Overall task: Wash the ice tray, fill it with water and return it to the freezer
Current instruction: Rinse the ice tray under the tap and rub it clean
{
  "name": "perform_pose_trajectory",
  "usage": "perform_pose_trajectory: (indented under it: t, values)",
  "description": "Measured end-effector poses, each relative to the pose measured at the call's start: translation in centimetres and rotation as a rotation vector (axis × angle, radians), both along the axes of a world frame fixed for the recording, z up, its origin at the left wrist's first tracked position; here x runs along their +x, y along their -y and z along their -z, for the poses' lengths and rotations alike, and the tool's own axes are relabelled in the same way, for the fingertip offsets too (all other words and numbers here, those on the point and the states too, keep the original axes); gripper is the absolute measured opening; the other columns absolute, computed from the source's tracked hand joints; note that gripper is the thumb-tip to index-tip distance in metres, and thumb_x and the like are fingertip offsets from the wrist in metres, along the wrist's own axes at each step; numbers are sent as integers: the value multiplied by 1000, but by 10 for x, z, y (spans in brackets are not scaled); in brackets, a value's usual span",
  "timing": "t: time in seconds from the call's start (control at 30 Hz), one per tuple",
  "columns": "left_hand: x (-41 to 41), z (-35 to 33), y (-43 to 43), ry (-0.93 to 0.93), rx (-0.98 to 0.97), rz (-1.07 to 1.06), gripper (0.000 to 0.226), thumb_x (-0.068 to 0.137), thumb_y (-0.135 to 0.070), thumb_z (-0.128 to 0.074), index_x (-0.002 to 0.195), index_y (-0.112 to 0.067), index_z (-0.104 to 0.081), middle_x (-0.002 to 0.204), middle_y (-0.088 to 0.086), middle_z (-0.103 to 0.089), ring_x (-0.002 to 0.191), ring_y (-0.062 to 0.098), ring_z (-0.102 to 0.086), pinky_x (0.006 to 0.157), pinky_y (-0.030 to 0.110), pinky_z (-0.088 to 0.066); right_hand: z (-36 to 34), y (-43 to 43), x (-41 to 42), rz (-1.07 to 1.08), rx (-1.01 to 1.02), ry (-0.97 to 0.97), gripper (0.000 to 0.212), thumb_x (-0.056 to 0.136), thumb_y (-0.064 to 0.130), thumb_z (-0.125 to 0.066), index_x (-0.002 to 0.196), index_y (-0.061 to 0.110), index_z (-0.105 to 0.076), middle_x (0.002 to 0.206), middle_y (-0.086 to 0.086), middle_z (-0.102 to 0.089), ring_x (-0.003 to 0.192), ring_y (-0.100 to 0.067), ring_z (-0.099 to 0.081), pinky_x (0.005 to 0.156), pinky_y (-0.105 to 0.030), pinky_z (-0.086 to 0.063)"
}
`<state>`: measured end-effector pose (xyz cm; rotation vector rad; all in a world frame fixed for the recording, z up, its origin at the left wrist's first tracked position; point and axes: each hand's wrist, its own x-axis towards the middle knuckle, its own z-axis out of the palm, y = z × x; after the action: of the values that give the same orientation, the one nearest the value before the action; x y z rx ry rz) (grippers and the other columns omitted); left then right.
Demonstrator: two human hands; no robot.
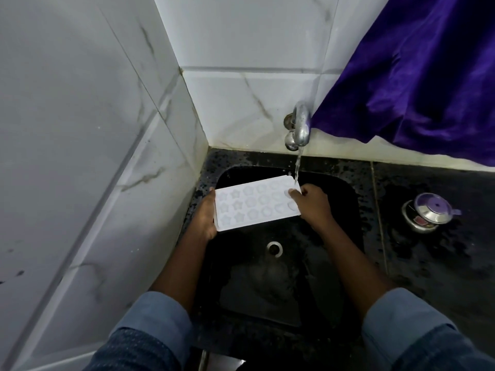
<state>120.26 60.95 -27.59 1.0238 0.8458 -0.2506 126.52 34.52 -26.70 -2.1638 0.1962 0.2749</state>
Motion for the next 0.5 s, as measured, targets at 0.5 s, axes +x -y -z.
perform_pose_trajectory:
  t: [0.5]
  values:
    - [13, 14, 78, 22, -43, 73, 55, 114, -51, -42, 113, -9, -78, 124, 20, -78, 94, 34, -81, 88, 49, -61, 0, 71, -8, 191, 4, 78, 36, 90, 34, -73, 70, 8, -60, 66, 0, -64, 59, -1, -62, 55, -25, -43]
